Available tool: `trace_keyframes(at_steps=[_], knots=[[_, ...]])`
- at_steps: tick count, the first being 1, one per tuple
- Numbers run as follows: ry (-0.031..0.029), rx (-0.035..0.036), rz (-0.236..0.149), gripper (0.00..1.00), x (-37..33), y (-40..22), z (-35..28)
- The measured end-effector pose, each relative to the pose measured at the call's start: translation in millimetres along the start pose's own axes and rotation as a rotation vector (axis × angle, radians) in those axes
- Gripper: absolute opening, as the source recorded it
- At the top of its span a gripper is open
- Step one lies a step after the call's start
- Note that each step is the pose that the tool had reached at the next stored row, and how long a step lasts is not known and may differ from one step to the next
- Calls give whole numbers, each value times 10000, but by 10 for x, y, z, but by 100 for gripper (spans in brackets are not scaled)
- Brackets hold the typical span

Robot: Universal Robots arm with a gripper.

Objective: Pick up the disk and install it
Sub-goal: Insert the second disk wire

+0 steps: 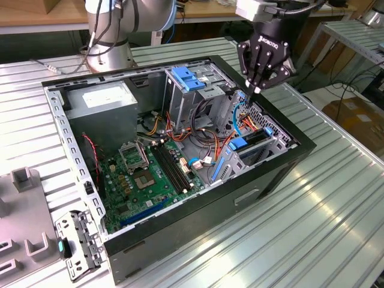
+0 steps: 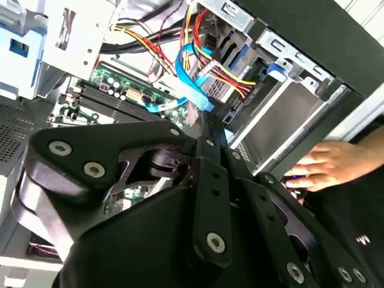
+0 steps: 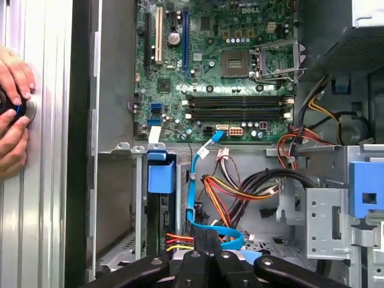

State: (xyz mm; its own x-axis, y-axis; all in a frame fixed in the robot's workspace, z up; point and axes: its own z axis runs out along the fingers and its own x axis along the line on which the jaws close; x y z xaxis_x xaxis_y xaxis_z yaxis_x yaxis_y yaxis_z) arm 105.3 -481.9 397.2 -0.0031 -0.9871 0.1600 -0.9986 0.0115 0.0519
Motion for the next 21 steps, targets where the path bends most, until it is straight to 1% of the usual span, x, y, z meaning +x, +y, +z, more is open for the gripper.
trace_keyframes(at_steps=[1,2,3,4,5,7,9,10,11,12,13,14,15,16,17,18,19,20,21], knots=[[516,-3,26,11,-131,-28,-4],[680,-5,35,11,-144,-31,10],[736,-5,39,17,-148,-33,22],[802,-5,41,17,-154,-35,39],[896,-5,46,17,-163,-37,68],[977,-5,50,17,-171,-39,91],[1081,-5,56,17,-179,-41,120],[1145,-4,59,17,-183,-43,138],[1186,-4,61,17,-185,-44,147],[1279,-4,65,17,-188,-45,167],[1352,-4,69,17,-189,-46,171],[1389,-3,71,17,-190,-46,174],[1439,-3,74,17,-191,-46,180],[1468,-3,76,19,-191,-46,184],[1510,-3,78,19,-192,-46,189],[1533,-3,79,19,-193,-47,193],[1588,-3,83,25,-195,-47,205],[1672,-3,89,25,-198,-50,220],[1713,-3,90,24,-199,-53,227]])
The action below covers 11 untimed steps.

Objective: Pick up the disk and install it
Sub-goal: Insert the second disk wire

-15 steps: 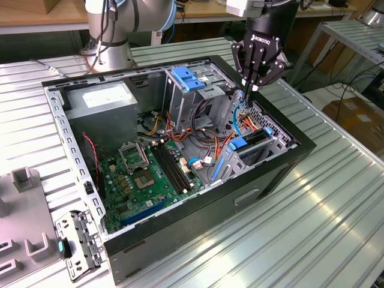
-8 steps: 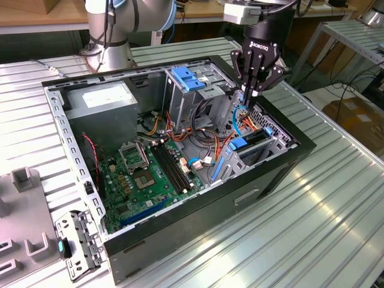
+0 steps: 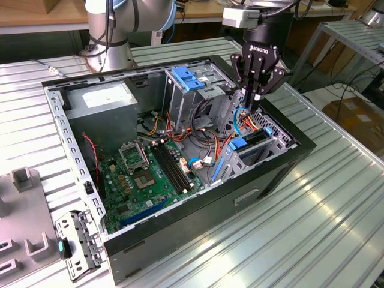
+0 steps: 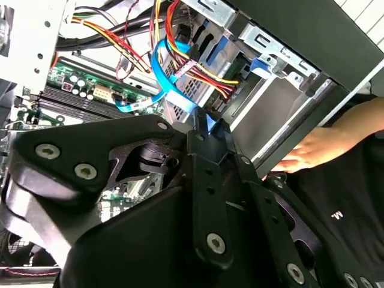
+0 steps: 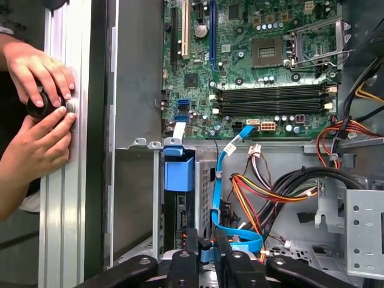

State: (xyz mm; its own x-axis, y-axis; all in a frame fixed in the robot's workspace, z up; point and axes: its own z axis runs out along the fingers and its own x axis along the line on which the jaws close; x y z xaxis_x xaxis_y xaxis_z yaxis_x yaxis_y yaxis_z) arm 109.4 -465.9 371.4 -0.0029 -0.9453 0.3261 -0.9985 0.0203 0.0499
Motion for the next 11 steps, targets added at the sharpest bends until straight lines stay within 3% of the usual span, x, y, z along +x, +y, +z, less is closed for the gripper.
trace_keyframes(at_steps=[1,5,11], knots=[[13,0,1,17,-1,-1,2],[42,0,2,16,-1,-2,4],[29,10,-17,16,13,-3,17]])
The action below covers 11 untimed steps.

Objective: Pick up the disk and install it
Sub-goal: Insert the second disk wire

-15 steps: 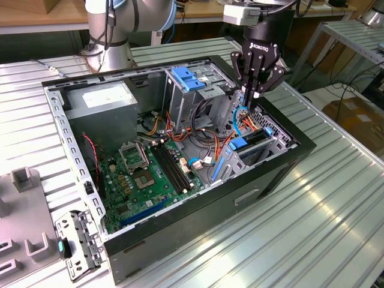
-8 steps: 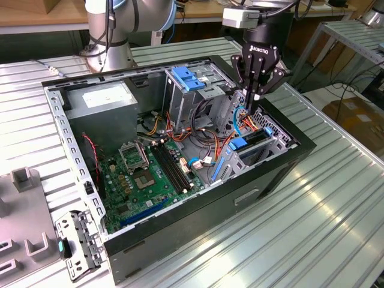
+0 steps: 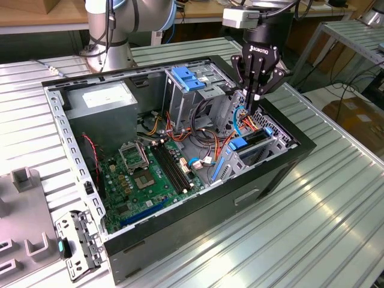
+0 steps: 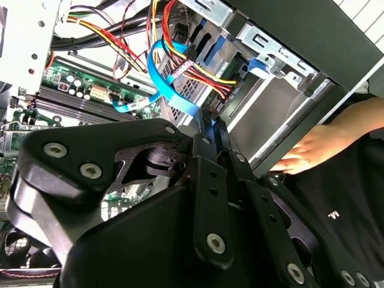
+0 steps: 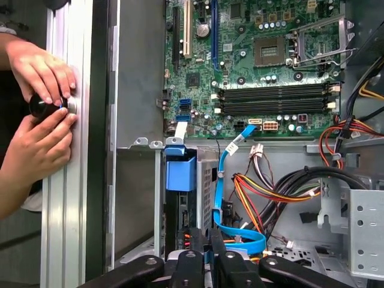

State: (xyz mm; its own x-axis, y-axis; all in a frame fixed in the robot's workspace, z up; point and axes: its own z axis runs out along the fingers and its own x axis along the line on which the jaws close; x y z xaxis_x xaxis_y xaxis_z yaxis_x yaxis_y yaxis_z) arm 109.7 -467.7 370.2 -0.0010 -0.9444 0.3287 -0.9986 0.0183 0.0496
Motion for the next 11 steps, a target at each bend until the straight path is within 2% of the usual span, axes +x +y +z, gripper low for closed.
trace_keyframes(at_steps=[2,7,9,10,11], knots=[[-107,27,-39,16,40,-1,23],[-519,96,-124,16,105,-3,54],[-756,145,-198,16,134,-3,68],[-809,160,-223,16,142,-3,72],[-835,179,-252,16,150,-3,75]])
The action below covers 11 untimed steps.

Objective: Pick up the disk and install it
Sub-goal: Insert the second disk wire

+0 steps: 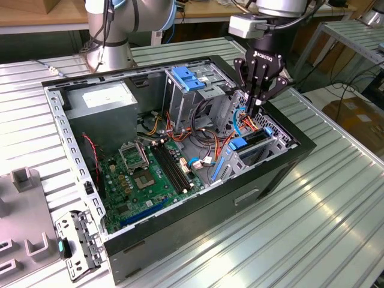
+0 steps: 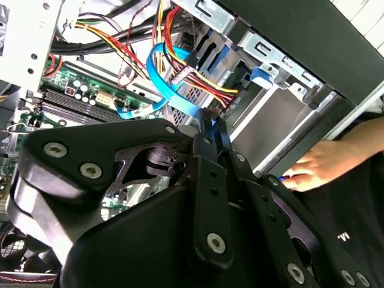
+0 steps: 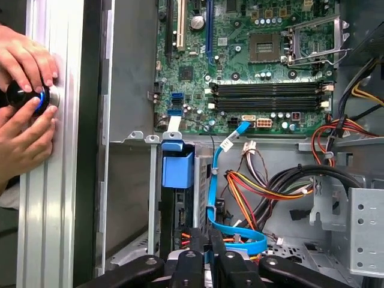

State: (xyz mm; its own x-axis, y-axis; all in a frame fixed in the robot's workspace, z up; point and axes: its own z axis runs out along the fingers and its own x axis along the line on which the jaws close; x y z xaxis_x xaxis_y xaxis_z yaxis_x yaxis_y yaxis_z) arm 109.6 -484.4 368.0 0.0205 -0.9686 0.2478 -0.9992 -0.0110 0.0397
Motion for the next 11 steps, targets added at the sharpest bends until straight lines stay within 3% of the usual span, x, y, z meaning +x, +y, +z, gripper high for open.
trace_keyframes(at_steps=[6,11], knots=[[-2,198,-261,16,98,58,42],[-95,261,-261,16,105,178,54]])
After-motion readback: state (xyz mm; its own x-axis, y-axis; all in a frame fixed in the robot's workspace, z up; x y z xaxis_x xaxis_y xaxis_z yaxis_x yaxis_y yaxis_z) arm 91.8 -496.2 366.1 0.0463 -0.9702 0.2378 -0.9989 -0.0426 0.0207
